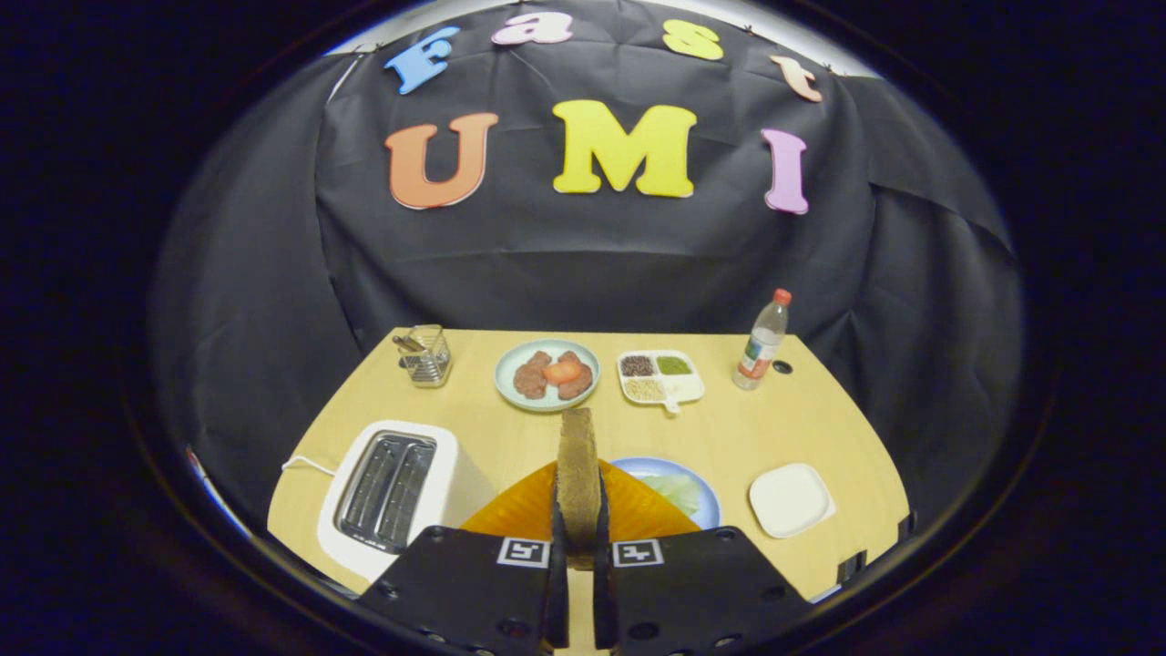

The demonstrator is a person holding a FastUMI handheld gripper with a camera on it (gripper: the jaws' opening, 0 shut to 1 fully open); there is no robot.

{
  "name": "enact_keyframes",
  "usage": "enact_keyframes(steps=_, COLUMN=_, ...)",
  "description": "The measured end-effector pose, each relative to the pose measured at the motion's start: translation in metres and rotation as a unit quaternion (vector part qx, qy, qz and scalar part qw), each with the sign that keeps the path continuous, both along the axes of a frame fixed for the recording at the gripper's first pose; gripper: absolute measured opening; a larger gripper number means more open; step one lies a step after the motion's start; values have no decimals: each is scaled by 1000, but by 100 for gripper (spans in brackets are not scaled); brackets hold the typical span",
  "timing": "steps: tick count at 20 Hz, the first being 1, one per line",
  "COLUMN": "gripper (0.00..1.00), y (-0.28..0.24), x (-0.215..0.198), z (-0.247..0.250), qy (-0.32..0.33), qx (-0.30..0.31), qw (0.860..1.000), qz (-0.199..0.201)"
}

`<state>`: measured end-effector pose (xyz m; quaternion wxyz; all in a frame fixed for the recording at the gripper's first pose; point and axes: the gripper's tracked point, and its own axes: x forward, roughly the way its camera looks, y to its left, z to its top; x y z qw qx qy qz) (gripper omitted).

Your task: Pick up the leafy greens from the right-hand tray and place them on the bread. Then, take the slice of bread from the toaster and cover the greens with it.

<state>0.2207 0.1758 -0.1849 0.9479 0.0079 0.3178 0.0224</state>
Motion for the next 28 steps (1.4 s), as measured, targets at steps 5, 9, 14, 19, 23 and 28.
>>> enact_keyframes(steps=5, gripper=10, y=-21, x=19, z=-58, qy=34, qx=44, qw=998, qz=-33)
enact_keyframes(steps=9, gripper=10, y=-27, x=29, z=-80, qy=41, qx=126, qw=990, qz=-55)
enact_keyframes(steps=14, gripper=11, y=-37, x=34, z=-113, qy=46, qx=146, qw=987, qz=-43)
enact_keyframes(steps=19, gripper=11, y=-57, x=36, z=-135, qy=38, qx=126, qw=991, qz=-34)
enact_keyframes(steps=23, gripper=13, y=-73, x=40, z=-152, qy=41, qx=120, qw=992, qz=-27)
enact_keyframes(steps=28, gripper=28, y=-90, x=43, z=-180, qy=52, qx=87, qw=995, qz=-12)
